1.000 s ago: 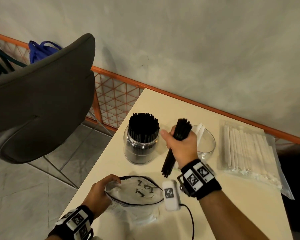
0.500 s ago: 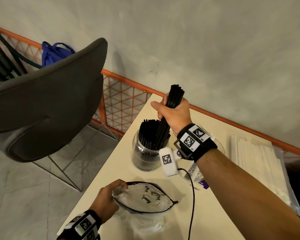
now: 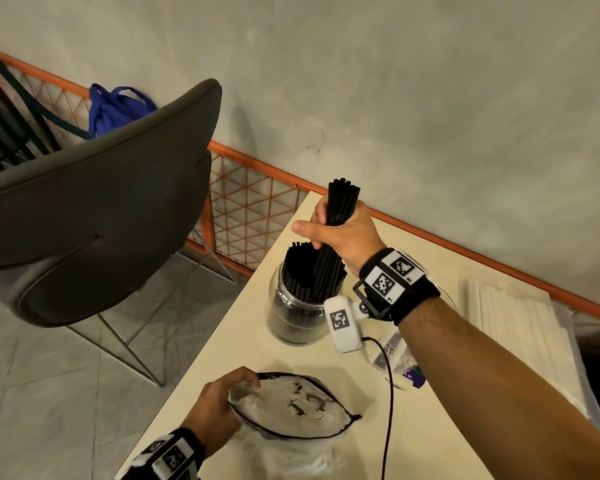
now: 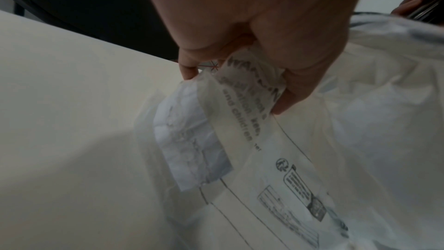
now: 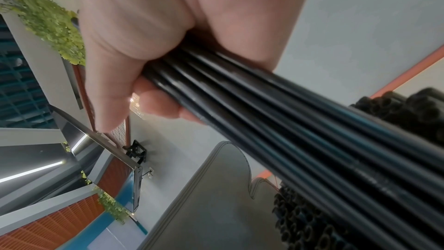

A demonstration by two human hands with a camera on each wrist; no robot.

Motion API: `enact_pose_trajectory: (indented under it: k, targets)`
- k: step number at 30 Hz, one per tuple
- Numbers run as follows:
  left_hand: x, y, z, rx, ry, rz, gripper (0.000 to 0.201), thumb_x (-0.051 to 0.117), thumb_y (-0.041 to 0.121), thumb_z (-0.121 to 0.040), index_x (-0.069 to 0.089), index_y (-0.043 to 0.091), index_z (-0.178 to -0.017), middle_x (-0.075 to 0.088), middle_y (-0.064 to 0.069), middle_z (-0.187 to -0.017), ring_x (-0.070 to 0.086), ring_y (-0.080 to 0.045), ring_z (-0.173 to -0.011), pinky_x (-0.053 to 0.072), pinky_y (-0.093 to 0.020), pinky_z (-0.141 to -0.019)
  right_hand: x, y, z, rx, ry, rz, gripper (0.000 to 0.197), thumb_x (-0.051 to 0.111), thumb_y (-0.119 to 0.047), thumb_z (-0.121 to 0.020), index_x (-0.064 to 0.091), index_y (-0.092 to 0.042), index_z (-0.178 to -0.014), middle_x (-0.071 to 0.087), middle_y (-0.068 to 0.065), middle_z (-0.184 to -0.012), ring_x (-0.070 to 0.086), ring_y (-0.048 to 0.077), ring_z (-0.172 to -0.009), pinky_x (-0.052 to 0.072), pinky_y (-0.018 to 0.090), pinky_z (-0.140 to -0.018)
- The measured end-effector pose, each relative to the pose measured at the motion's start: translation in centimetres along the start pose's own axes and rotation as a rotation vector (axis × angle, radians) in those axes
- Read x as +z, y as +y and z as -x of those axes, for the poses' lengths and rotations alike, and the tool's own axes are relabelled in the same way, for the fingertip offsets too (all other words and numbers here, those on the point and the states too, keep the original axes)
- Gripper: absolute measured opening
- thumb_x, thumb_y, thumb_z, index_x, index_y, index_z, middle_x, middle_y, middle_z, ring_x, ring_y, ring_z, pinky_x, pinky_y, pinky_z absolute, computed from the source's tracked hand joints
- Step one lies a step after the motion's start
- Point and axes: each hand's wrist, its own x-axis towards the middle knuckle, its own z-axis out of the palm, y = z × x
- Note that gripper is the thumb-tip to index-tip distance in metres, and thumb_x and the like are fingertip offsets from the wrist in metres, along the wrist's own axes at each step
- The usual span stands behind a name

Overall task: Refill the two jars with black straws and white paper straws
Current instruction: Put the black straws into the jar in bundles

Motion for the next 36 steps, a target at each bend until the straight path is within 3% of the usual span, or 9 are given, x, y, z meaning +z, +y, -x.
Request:
enact_pose_trajectory:
  k: [8,10,13,16,18,21,24,29,36]
  targets:
    - [0.2,-0.5,-0.3,0.01,0.002,0.016,0.033,0.053,-0.004,-0.066,0.06,0.022,-0.084,0.066,0.0,-0.08,0.054,-0.012,-0.067,0.051,-0.033,-0.061,-0.1,-0.1,0.1,0.006,-0.031,-0.017,0.035,0.082,0.001,-0.073,0.052,-0.014,-0.065,0.053,-0.001,-0.058,0.054,0.016,-0.055,0.053,0.031,-0.068]
    - [0.2,-0.6,-0.2,0.003,0.003,0.034,0.032,0.052,-0.002,-0.064,0.061,0.021,-0.086,0.066,-0.001,-0.081,0.053,-0.012,-0.067,0.051,-0.034,-0.059,-0.2,0.0,0.2,0.011,-0.044,-0.018,0.035,0.084,-0.001,-0.071,0.053,-0.016,-0.064,0.054,-0.001,-0.061,0.055,0.021,-0.061,0.054,0.039,-0.073]
    - [0.2,-0.8,-0.2,-0.008,-0.004,0.055,0.029,0.053,0.004,-0.065,0.061,0.019,-0.088,0.066,-0.003,-0.081,0.054,-0.014,-0.068,0.051,-0.035,-0.062,-0.3,0.0,0.3,0.019,-0.074,-0.02,0.034,0.088,-0.013,-0.064,0.054,-0.015,-0.065,0.055,0.011,-0.067,0.057,0.028,-0.068,0.055,0.053,-0.077]
    - [0.2,-0.7,-0.1,0.005,0.003,0.035,0.027,0.055,0.006,-0.065,0.06,0.022,-0.087,0.066,-0.001,-0.082,0.057,-0.017,-0.071,0.051,-0.033,-0.067,-0.4,-0.2,0.5,0.004,-0.103,-0.018,0.035,0.088,-0.013,-0.063,0.054,-0.013,-0.065,0.054,0.017,-0.068,0.056,0.03,-0.067,0.054,0.058,-0.076]
    - [0.1,-0.6,0.0,0.011,0.007,0.015,0.026,0.057,0.007,-0.067,0.06,0.023,-0.086,0.067,-0.001,-0.082,0.059,-0.02,-0.074,0.051,-0.033,-0.069,-0.4,-0.4,0.6,-0.009,-0.131,-0.025,0.034,0.086,-0.003,-0.067,0.054,-0.012,-0.064,0.055,0.012,-0.063,0.056,0.026,-0.064,0.054,0.055,-0.077]
    - [0.2,-0.5,0.0,-0.004,-0.001,0.023,0.024,0.057,0.007,-0.067,0.06,0.02,-0.088,0.067,-0.002,-0.082,0.056,-0.013,-0.071,0.051,-0.031,-0.067,-0.4,-0.5,0.9,-0.012,-0.163,-0.017,0.034,0.084,0.004,-0.069,0.054,-0.013,-0.063,0.057,0.001,-0.061,0.057,0.022,-0.062,0.054,0.051,-0.078]
    - [0.3,-0.7,0.0,-0.008,-0.006,0.026,0.028,0.055,0.005,-0.065,0.061,0.02,-0.087,0.066,-0.003,-0.082,0.053,-0.012,-0.069,0.049,-0.028,-0.063,-0.4,-0.5,1.1,-0.018,-0.165,-0.01,0.035,0.082,0.007,-0.07,0.053,-0.012,-0.062,0.057,0.0,-0.059,0.057,0.022,-0.062,0.054,0.045,-0.076]
    - [0.3,-0.4,0.1,0.014,0.014,-0.004,0.029,0.052,0.009,-0.059,0.059,0.025,-0.082,0.066,0.0,-0.081,0.055,-0.012,-0.07,0.05,-0.028,-0.068,-0.4,-0.4,1.3,-0.037,-0.131,0.004,0.037,0.079,0.009,-0.072,0.05,-0.011,-0.061,0.054,0.001,-0.058,0.056,0.015,-0.058,0.053,0.028,-0.065]
    - [0.3,-0.2,0.4,0.02,0.029,0.003,0.024,0.051,0.016,-0.06,0.059,0.025,-0.081,0.067,0.0,-0.082,0.058,-0.017,-0.073,0.05,-0.029,-0.07,-0.5,0.3,1.4,-0.082,-0.122,0.003,0.042,0.07,0.019,-0.075,0.047,-0.012,-0.058,0.05,0.003,-0.057,0.052,0.015,-0.057,0.052,0.028,-0.066]
